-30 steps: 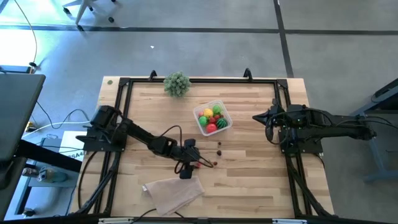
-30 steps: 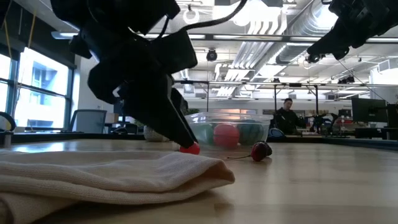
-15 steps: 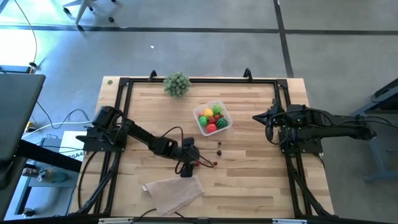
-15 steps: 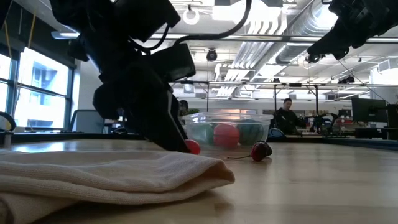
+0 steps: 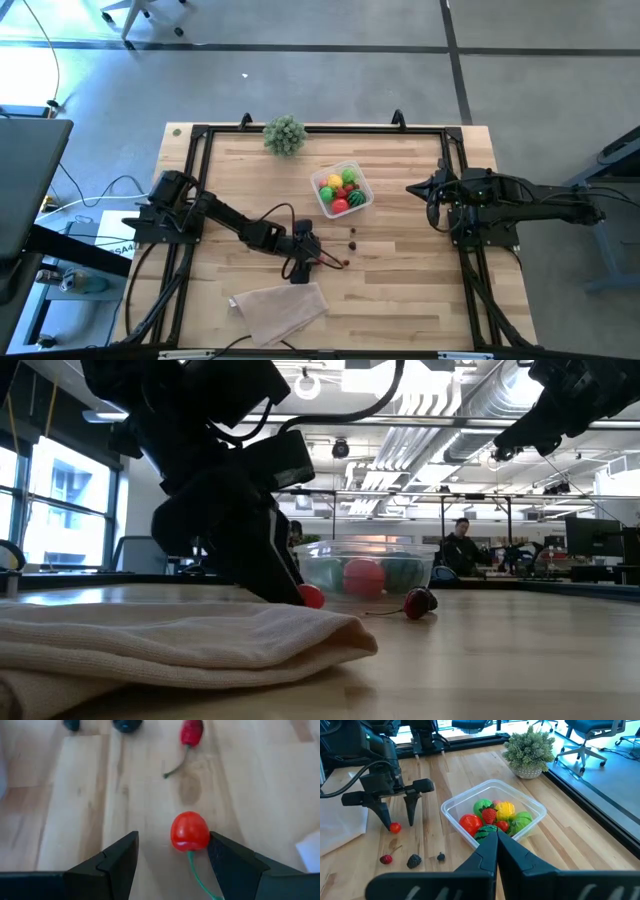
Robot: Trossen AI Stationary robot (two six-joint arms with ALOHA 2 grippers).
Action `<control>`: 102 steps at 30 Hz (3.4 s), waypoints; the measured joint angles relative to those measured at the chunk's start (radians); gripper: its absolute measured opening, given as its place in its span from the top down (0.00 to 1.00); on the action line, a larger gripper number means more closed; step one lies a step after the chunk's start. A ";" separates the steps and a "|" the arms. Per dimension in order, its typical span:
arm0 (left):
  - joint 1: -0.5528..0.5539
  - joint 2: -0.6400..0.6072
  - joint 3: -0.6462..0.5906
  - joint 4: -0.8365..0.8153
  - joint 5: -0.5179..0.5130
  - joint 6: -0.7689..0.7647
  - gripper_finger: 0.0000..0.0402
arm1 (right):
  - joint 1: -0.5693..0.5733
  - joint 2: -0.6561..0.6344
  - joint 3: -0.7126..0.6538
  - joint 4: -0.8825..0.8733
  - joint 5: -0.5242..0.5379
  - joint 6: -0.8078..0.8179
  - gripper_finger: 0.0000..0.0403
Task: Pick and placing Produce into tupperware
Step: Put the red cherry into the transparent bin
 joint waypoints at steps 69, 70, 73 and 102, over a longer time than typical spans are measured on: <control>0.220 -0.010 0.439 -0.376 0.058 0.263 0.75 | 0.000 0.000 0.000 0.000 0.000 0.000 1.00; 0.242 -0.010 0.471 -0.421 0.061 0.273 0.77 | 0.000 0.000 0.000 0.000 0.000 0.000 1.00; 0.298 -0.010 0.546 -0.541 0.132 0.277 0.80 | 0.000 0.000 0.000 0.000 0.000 0.000 1.00; 0.142 0.004 0.340 -0.352 0.186 0.197 0.55 | 0.000 0.000 0.000 0.000 0.000 0.000 1.00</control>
